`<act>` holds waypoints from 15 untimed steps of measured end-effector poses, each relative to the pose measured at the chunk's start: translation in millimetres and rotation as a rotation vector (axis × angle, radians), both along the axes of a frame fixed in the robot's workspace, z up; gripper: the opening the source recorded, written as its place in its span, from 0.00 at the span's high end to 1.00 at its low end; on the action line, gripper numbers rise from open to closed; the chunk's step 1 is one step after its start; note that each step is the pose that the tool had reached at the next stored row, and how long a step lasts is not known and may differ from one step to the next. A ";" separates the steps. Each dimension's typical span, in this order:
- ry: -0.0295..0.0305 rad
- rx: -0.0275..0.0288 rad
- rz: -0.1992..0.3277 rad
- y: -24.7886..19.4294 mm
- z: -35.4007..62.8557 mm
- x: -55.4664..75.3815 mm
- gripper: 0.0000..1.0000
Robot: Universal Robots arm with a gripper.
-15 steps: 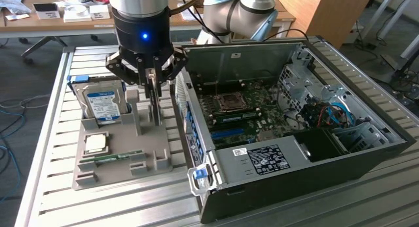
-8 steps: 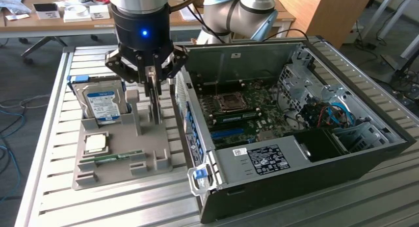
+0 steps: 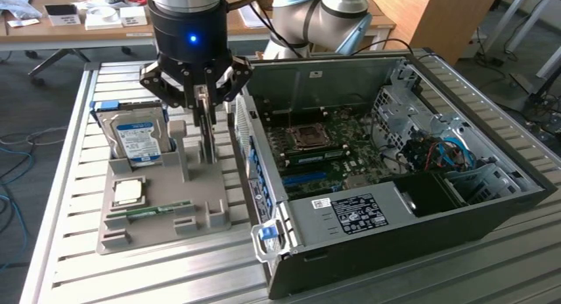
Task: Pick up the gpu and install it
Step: 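Pick up the gpu and move the gpu toward the slot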
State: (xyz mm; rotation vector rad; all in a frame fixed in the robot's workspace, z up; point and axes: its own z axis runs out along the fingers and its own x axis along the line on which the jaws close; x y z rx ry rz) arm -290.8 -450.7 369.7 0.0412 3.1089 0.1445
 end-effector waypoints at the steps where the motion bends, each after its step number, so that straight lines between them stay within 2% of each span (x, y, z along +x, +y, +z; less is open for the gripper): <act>1: 0.0000 0.0000 0.000 0.0 0.6 0.0 0.73; 15: 0.0000 -0.0001 0.000 0.0 10.1 0.0 0.73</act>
